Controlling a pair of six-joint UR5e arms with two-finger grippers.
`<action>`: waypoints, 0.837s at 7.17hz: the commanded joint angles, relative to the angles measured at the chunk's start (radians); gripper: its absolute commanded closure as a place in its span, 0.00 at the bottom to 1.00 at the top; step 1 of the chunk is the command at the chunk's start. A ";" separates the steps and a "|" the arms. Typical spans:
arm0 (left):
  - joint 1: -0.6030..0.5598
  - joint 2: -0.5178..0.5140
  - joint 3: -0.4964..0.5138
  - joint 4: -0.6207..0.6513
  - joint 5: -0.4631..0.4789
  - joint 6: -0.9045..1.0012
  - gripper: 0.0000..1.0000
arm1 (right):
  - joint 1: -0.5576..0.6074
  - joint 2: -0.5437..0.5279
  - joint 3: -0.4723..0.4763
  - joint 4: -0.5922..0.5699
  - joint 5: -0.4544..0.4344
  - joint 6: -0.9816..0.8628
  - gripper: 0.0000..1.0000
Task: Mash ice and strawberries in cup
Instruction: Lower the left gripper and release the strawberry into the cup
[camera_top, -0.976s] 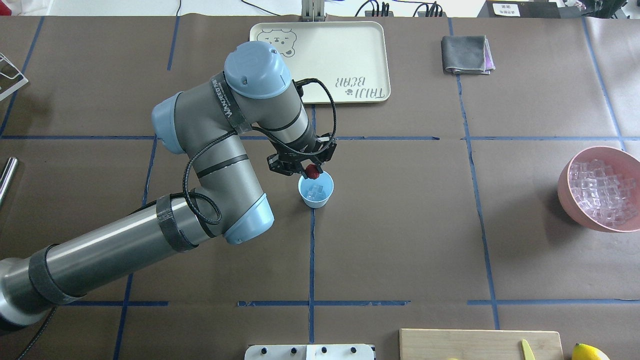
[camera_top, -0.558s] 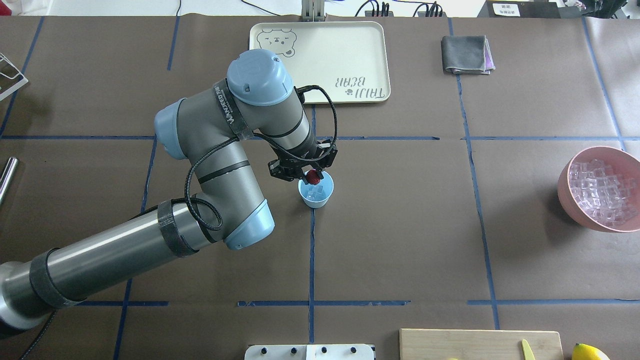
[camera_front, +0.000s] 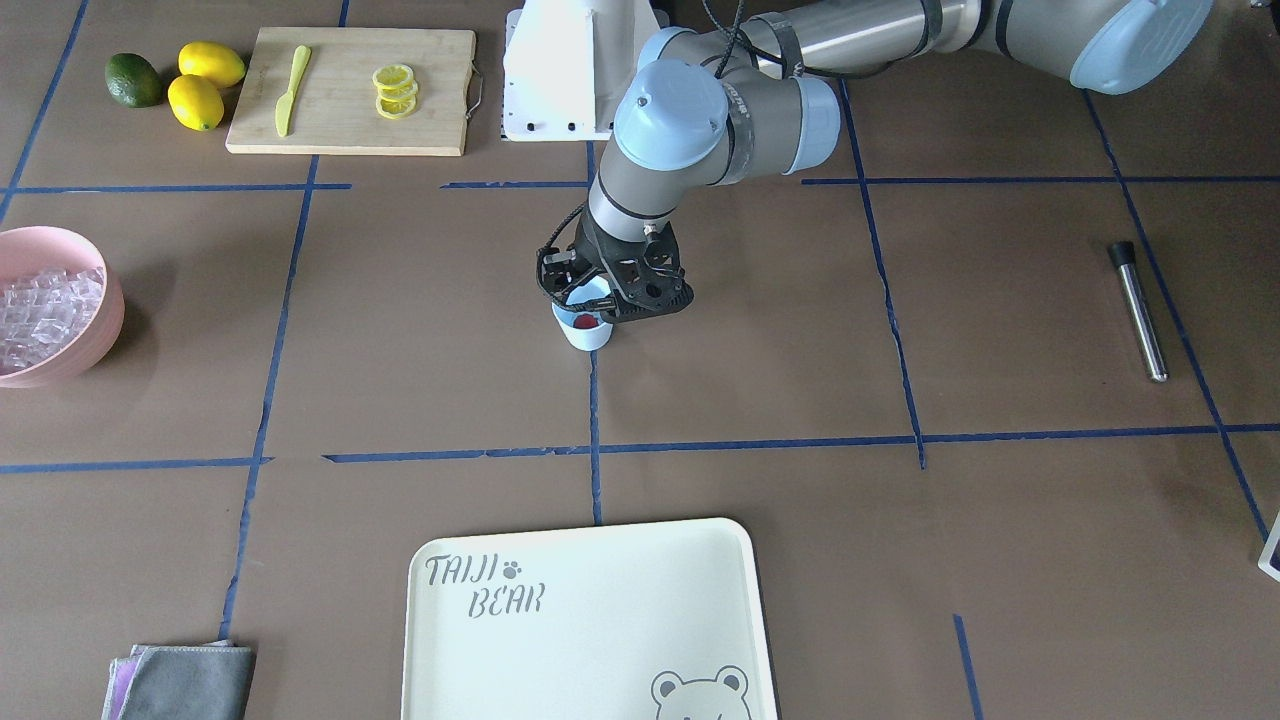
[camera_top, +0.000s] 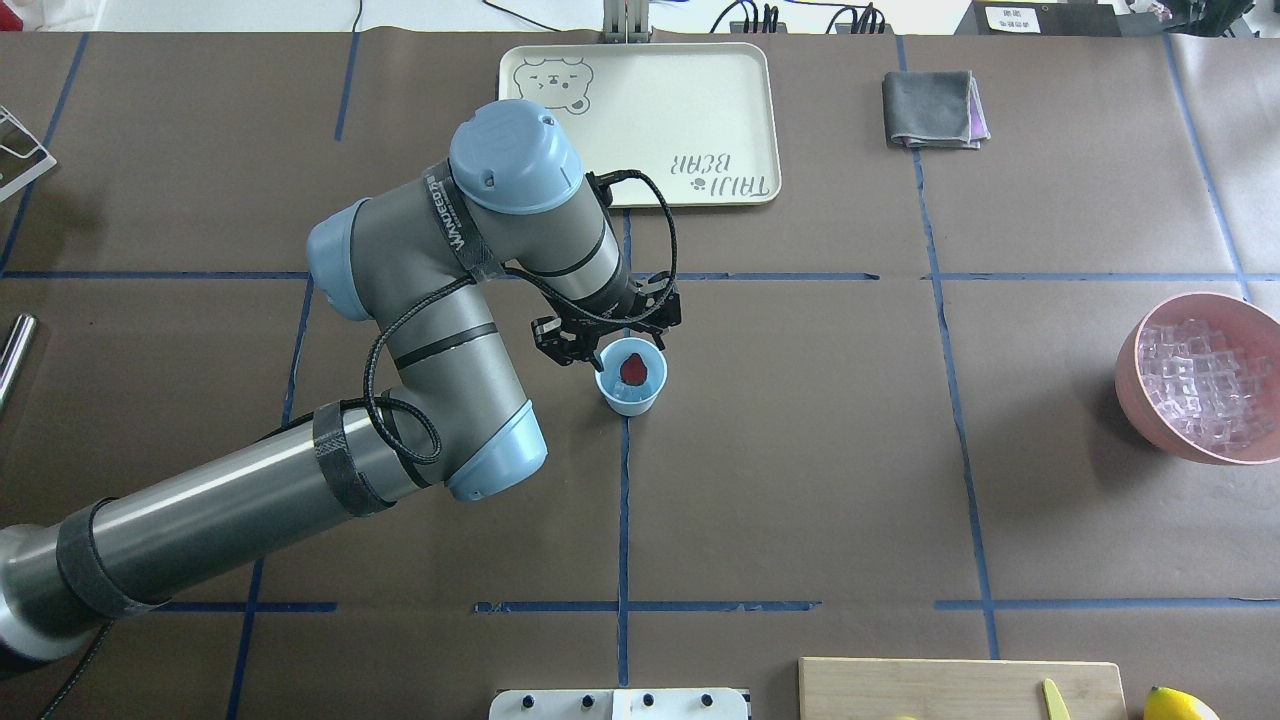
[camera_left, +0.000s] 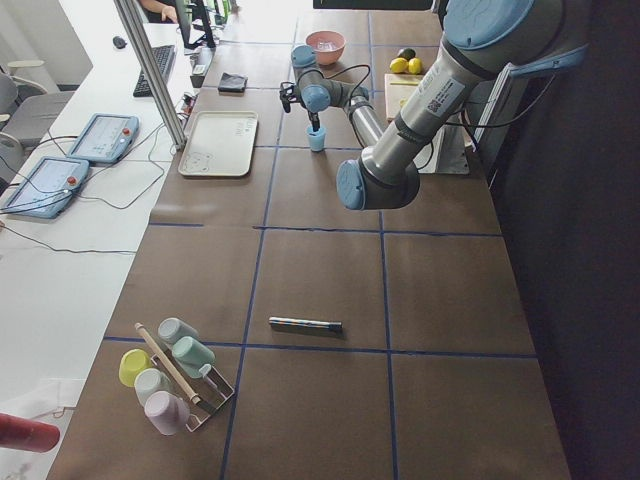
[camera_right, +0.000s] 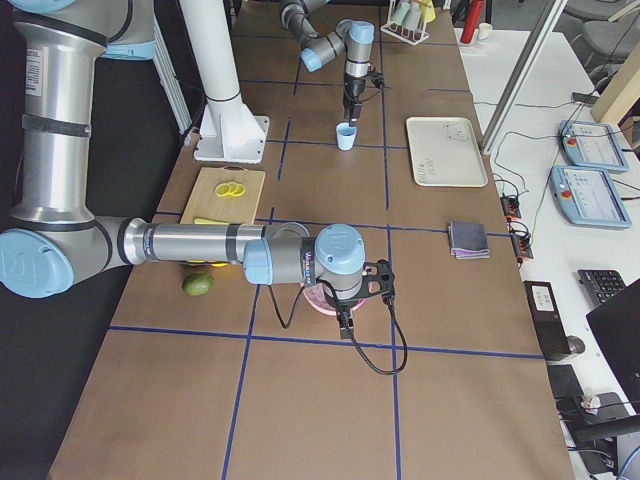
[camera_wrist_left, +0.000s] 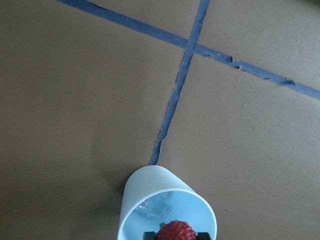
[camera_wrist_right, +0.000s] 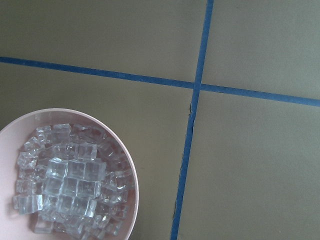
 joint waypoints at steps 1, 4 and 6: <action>0.000 0.005 0.000 -0.002 0.001 0.003 0.00 | 0.000 0.000 -0.002 0.000 0.000 0.000 0.01; -0.036 0.007 -0.003 0.003 0.001 0.012 0.00 | 0.000 0.002 0.002 0.002 -0.005 -0.002 0.01; -0.125 0.048 -0.022 0.015 -0.013 0.074 0.00 | 0.000 0.002 0.000 0.002 -0.017 -0.003 0.01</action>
